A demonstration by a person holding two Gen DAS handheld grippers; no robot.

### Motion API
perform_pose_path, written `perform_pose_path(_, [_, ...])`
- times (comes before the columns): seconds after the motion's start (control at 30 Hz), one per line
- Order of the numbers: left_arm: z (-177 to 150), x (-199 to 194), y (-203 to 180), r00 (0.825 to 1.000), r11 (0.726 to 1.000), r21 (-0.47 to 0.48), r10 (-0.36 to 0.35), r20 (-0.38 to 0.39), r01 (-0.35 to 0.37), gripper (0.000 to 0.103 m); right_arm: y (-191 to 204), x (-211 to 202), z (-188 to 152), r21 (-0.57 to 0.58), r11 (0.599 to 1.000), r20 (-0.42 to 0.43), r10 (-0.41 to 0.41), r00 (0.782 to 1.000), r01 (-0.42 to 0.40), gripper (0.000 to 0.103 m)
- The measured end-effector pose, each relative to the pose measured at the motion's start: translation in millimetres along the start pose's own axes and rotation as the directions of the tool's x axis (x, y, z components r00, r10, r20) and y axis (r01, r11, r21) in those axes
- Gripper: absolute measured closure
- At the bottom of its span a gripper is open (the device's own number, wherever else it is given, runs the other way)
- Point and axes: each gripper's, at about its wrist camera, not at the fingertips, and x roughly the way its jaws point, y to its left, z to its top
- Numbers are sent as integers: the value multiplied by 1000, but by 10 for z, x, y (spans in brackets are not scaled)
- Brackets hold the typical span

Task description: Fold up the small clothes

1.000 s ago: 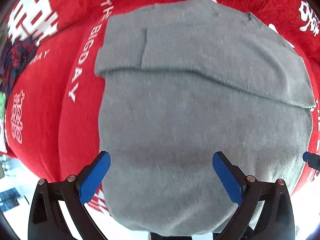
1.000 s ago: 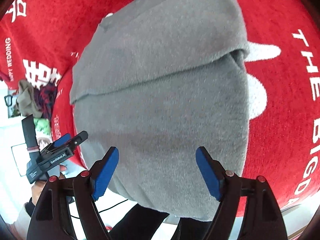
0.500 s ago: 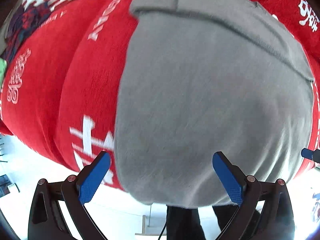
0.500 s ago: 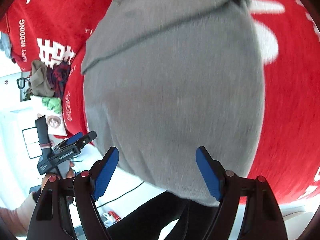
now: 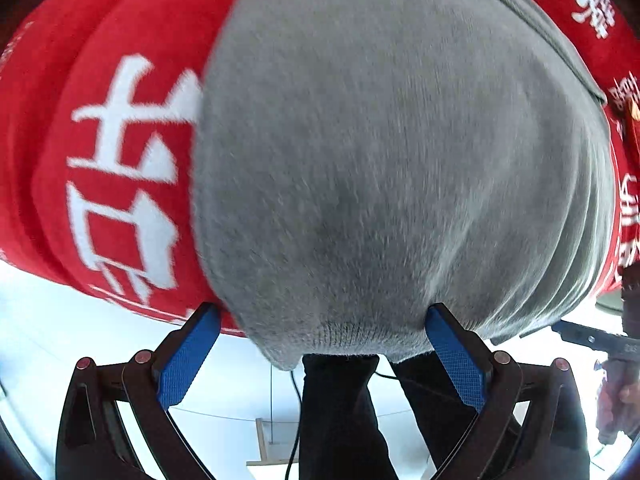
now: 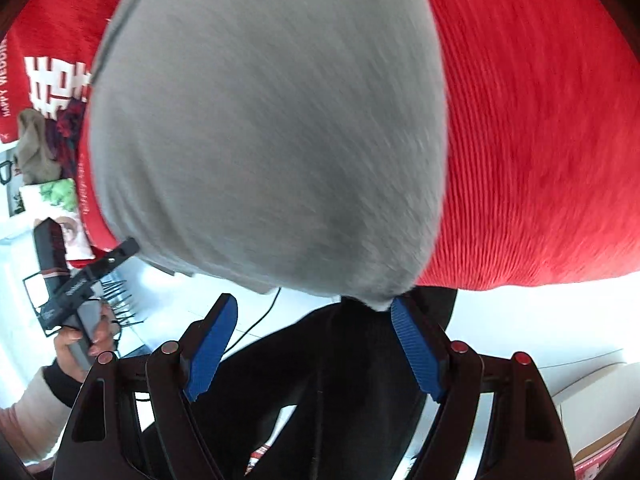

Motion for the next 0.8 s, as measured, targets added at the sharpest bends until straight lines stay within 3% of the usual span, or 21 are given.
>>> perform_pose_path(0.17, [-141,-6,-68,999,1000,20,-22,26,21,1,-95,160,1,11,999,35,39,999,-40,21])
perform_pose_path(0.2, [-163,-20,-61,999,999,25,-27,33,27,9,-115,179,-9,22,998,37,61,997,-62,21])
perform_pose_path(0.23, [-186,-39,-50,999,999,30,-29,36,28,11,-134,185,-24,37,995,41,87,995,-88,33])
perform_pose_path(0.27, [-184,-53,-49,999,999,35,-37,38,35,23,-157,188,-40,59,991,37,117,992,-119,60])
perform_pose_path(0.33, [-216,-59,-59,997,997,48,-60,37,59,50,-177,150,-84,85,980,42,178,983,-181,90])
perform_pose_path(0.37, [-219,-87,-83,995,994,56,-94,23,93,80,-199,106,-111,80,975,48,202,978,-206,91])
perform_pose_path(0.4, [-229,-116,-73,990,988,60,-143,2,143,92,-161,42,-140,71,967,52,241,969,-244,91])
perform_pose_path(0.57, [-166,-477,-102,971,969,80,-238,30,235,92,114,-324,-127,25,926,90,374,923,-377,91])
perform_pose_path(0.8, [361,-1088,-133,925,945,66,-327,195,320,92,530,-962,423,-75,876,211,481,851,-476,92])
